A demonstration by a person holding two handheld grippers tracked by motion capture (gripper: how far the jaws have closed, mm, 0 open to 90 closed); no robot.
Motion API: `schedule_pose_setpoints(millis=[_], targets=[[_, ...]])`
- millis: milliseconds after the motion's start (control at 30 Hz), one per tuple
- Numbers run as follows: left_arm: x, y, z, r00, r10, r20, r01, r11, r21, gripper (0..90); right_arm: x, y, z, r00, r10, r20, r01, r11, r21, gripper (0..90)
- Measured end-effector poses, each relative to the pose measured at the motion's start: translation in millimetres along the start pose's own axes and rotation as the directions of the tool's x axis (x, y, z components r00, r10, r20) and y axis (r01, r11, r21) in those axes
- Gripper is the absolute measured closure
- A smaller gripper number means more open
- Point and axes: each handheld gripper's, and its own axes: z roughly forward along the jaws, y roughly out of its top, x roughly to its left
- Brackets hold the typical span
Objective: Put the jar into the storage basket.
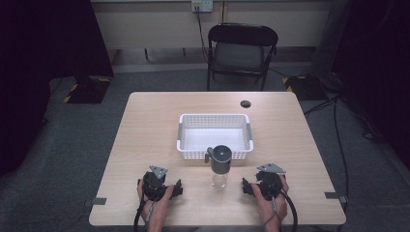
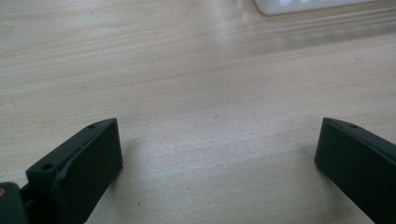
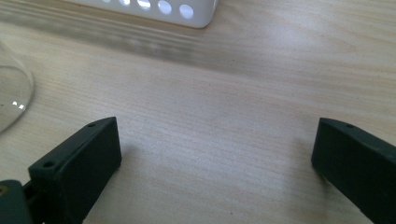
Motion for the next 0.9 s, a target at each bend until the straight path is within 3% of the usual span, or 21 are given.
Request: schedule_pose_setpoints(millis=[700, 900], targets=[[0.1, 0.0, 0.0, 1.0000, 0.001, 0.001, -0.001, 1.0000, 0.000, 0.2, 0.1, 0.0, -1.0, 1.0000, 0.007, 0.000, -0.007, 1.000, 0.001, 2.1], [0.1, 0.0, 0.0, 1.0000, 0.002, 0.001, -0.002, 1.0000, 0.000, 0.2, -3.3, -0.4, -12.5, 0.9990, 0.014, -0.043, -0.016, 0.999, -0.047, 3.4]])
